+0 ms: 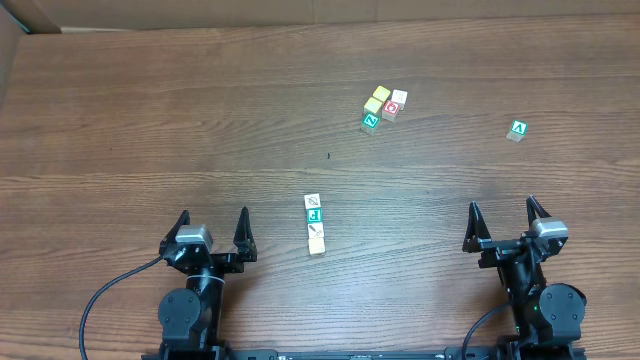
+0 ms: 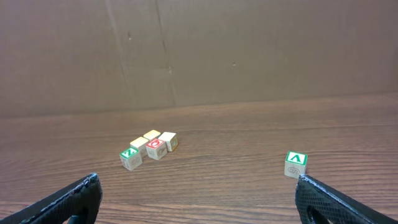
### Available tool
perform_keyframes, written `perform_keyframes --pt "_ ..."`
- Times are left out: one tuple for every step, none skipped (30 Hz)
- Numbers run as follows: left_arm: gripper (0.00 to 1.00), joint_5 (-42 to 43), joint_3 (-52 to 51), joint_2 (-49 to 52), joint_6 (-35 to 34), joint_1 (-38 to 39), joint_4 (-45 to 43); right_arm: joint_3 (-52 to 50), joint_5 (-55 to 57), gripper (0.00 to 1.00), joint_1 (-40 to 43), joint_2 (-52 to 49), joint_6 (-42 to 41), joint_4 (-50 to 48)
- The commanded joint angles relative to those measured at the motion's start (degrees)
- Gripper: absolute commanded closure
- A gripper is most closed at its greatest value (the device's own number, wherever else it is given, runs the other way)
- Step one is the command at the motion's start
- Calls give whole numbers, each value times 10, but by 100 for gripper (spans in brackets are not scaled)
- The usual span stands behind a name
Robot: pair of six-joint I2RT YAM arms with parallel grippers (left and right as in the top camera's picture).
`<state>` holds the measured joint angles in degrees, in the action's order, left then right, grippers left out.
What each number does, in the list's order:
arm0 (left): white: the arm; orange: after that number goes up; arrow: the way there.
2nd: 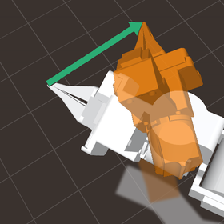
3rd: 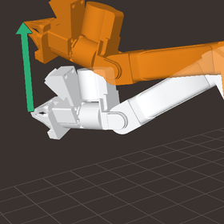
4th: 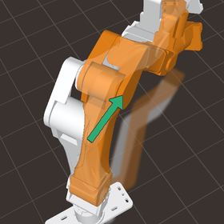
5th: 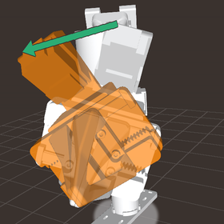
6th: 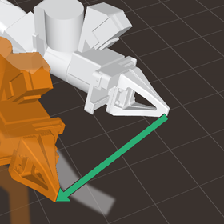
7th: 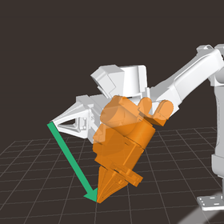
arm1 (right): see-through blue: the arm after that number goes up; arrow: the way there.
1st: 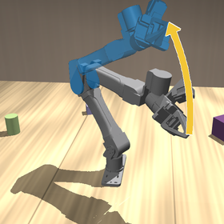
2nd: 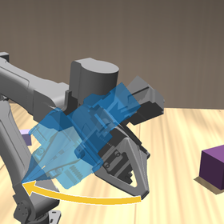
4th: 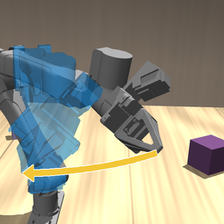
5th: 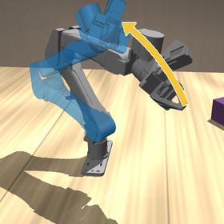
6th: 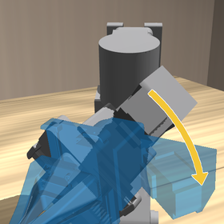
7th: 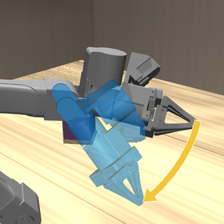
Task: Flip 3 blocks
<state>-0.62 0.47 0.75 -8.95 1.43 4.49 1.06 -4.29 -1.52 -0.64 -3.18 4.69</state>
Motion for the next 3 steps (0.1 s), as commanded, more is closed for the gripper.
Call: perform_keyframes --pt "0 4 -2 -5 8 -3 0 -6 -3 0 2 5 2 -3" --pt "0 4 -2 -5 8 -3 0 -6 -3 0 2 5 2 -3" --pt "0 5 -2 -5 8 -3 0 -6 -3 0 2 5 2 -3"
